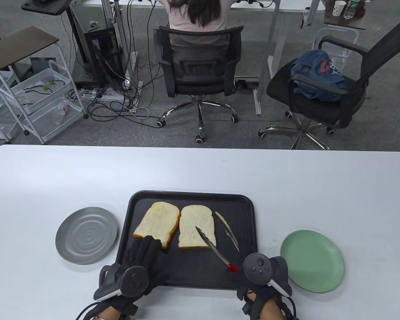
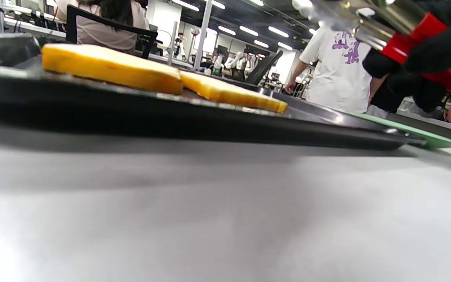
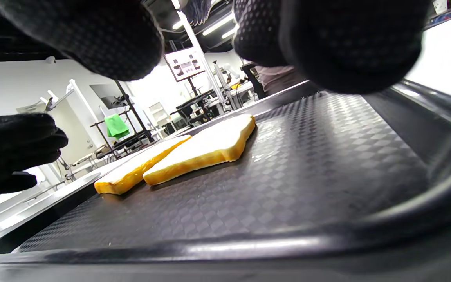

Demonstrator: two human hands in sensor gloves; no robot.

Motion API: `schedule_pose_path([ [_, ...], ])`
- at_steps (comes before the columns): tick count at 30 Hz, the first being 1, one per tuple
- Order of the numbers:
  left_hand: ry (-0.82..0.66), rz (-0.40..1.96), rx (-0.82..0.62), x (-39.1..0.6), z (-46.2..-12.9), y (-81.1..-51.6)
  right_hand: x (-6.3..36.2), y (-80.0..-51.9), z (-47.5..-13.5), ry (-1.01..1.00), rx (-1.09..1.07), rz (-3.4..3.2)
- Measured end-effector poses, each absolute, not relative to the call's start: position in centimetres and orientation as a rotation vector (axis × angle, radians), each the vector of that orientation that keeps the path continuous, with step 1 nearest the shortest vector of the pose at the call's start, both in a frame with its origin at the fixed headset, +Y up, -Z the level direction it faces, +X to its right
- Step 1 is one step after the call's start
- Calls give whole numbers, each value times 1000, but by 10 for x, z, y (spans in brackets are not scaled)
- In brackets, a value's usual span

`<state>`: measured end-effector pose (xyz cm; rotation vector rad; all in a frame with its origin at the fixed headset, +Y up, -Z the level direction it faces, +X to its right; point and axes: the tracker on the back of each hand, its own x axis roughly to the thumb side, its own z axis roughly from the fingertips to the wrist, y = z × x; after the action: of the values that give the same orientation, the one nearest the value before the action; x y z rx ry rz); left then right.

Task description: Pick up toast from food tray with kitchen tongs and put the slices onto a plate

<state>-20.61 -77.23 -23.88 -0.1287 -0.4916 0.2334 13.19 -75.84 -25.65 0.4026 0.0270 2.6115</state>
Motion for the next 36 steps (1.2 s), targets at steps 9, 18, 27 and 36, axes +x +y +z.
schedule_pose_path([
  [9, -393, 245, -56, -220, -248, -747, 134, -758, -257, 33, 418, 2574],
  [18, -189, 271, 38, -271, -265, -713, 135, -757, -256, 28, 427, 2548],
  [27, 99, 237, 22, -342, -286, -715, 135, -756, -255, 55, 433, 2543],
  [36, 391, 218, -132, -406, -307, -742, 136, -756, -255, 68, 430, 2525],
])
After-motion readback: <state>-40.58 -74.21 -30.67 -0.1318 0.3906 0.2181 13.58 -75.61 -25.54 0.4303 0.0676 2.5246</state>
